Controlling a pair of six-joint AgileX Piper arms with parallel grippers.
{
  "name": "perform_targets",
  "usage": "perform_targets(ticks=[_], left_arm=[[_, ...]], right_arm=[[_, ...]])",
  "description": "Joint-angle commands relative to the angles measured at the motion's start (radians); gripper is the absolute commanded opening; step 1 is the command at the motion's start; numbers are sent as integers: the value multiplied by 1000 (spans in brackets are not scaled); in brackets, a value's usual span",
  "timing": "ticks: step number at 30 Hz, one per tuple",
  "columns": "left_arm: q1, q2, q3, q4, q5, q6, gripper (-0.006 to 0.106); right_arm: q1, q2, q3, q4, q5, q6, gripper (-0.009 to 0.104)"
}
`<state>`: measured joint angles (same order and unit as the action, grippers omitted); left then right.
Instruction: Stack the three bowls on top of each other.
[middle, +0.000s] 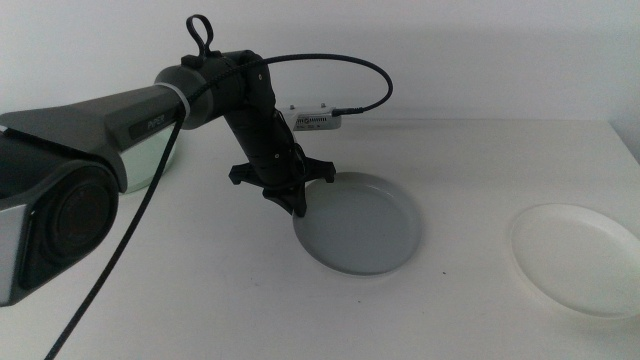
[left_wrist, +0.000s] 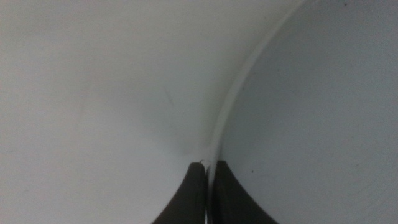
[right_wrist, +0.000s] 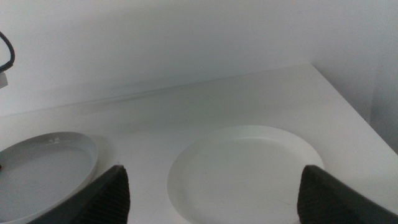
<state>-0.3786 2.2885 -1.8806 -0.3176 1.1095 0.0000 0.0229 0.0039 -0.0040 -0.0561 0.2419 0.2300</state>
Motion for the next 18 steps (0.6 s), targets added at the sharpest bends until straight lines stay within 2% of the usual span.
perform_targets(ticks=[1,6,9,12,17,18], left_arm=[[-2,0,-6,-17,-11,0,-2],[-2,0,-6,-30,-14,0,3],[-2,0,-6,-23,-8,0,14],[2,-4,-7,-23,15,0,36],[47,-67,-58,-35,112,33,87],[58,-91,-72,-30,112,33,94]], right_arm=[[-5,-4,4,-5,-10,-2,93],[-5,-4,4,-5,-10,-2,93],[-5,-4,4,-5,-10,-2,93],[-5,-4,4,-5,-10,-2,93],[-5,-4,4,-5,-10,-2,93],[-5,-4,4,-5,-10,-2,93]])
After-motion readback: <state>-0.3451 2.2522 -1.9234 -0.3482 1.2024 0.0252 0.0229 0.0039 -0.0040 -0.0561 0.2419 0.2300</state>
